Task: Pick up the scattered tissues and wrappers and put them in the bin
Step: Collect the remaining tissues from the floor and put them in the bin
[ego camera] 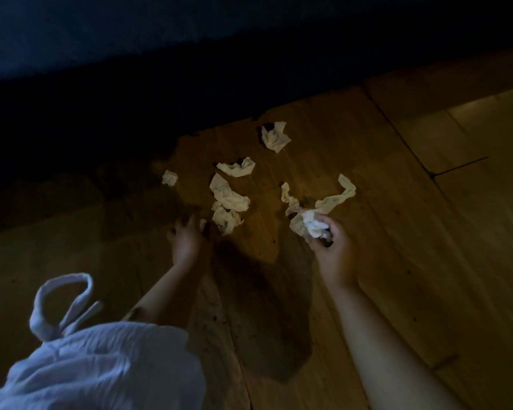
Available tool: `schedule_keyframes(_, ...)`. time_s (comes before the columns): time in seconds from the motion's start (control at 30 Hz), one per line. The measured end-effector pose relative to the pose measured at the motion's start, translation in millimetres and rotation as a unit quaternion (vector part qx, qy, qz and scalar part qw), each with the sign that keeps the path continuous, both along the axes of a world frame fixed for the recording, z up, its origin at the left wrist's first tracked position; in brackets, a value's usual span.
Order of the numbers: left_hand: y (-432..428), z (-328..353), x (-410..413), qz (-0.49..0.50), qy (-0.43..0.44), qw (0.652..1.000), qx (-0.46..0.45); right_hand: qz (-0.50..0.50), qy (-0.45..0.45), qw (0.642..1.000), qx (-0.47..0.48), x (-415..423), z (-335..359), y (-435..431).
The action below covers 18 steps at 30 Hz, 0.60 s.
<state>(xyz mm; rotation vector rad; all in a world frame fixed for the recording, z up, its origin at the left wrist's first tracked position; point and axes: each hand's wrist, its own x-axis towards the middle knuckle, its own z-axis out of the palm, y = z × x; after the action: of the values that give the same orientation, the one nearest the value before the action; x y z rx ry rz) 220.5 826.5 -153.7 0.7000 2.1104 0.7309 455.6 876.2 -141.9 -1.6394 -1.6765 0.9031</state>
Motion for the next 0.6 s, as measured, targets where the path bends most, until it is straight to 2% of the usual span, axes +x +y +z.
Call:
schedule_keyframes(0.1, -1.6, -6.3, 0.0, 0.051, -0.090, 0.993, 0.061, 0.021, 0.008, 0.999, -0.044, -18.9, 0.5, 14.2)
schedule_keyframes(0.2, -3.7, -5.5, 6.1, 0.090, -0.127, 0.984, 0.089, 0.026, -0.071, 0.995, -0.061, -29.5, -4.5, 26.9)
schedule_keyframes(0.3, 1.4, -0.7, 12.9, 0.069, -0.111, 0.974, 0.186, 0.069, -0.105, 0.987, -0.102, -33.9, -12.0, 31.0)
schedule_keyframes(0.37, 10.1, -1.2, 14.6, 0.014, -0.096, 0.967, 0.235, 0.086, -0.116, 0.980, -0.133, -35.8, -19.2, 28.6)
schedule_keyframes(0.43, 26.5, -7.7, 13.2, -0.105, -0.005, 0.973, 0.203, 0.093, -0.151, 0.978, -0.112, -38.4, -24.9, 22.3)
schedule_keyframes(0.5, 44.5, -14.6, 7.8, -0.225, 0.082, 0.966, 0.097, 0.090, -0.146, 0.981, -0.094, -39.3, -28.2, 15.9)
schedule_keyframes(0.57, 58.1, -15.0, 9.0, -0.292, 0.071, 0.954, -0.004, 0.079, -0.118, 0.985, -0.094, -39.3, -26.4, 12.0)
schedule_keyframes(0.6, 61.2, -15.3, 10.1, -0.272, 0.042, 0.961, -0.014, 0.069, -0.099, 0.988, -0.091, -39.1, -24.6, 12.1)
